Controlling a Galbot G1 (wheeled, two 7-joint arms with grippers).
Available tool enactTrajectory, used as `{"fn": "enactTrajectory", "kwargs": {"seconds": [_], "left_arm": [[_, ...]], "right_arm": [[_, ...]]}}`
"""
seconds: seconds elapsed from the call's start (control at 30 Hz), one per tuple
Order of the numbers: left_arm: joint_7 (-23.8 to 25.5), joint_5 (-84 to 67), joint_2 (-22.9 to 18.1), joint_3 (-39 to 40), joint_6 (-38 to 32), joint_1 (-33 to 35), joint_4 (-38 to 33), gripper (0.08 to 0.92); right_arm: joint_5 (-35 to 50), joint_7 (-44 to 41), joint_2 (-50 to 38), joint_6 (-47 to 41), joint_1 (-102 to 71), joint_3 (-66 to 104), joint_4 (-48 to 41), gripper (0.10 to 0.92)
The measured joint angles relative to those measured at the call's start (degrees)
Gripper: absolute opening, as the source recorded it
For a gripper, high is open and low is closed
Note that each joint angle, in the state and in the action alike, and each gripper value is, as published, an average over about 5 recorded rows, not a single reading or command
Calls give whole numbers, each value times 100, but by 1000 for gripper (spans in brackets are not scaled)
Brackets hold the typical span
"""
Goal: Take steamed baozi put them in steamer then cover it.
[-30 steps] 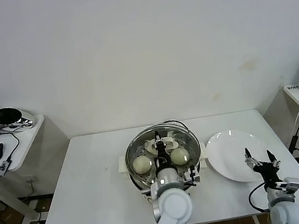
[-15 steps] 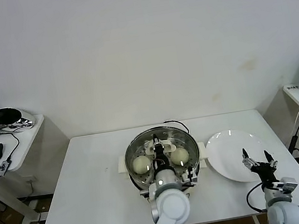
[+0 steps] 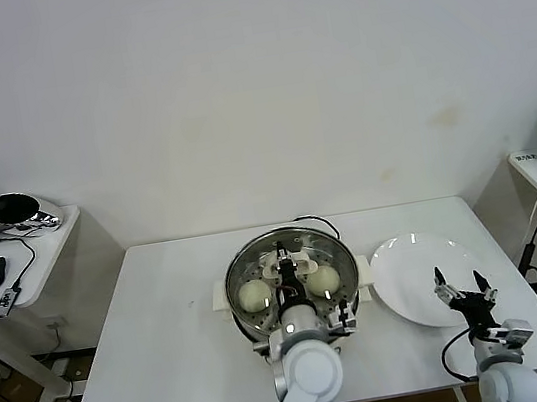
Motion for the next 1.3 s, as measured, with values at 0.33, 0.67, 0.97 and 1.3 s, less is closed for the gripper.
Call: {"fn": "enactTrajectory", "kwargs": {"seconds": [0.33, 0.67, 0.97, 1.3], "left_arm": [[-132, -87, 52, 32, 3, 51, -30, 306], [-102, -78, 138, 143, 2, 174, -302, 599], [45, -94, 215, 227, 0, 351, -653, 812], [161, -195, 313, 229, 0, 568, -1024, 823]], "right_arm": [[-25, -6, 14, 20, -5, -4, -14, 823], [-59, -6, 44, 28, -2, -22, -37, 823], [-69, -6, 44, 35, 6, -23, -51, 823], [-89, -10, 35, 57, 4, -24, -81, 823]]}}
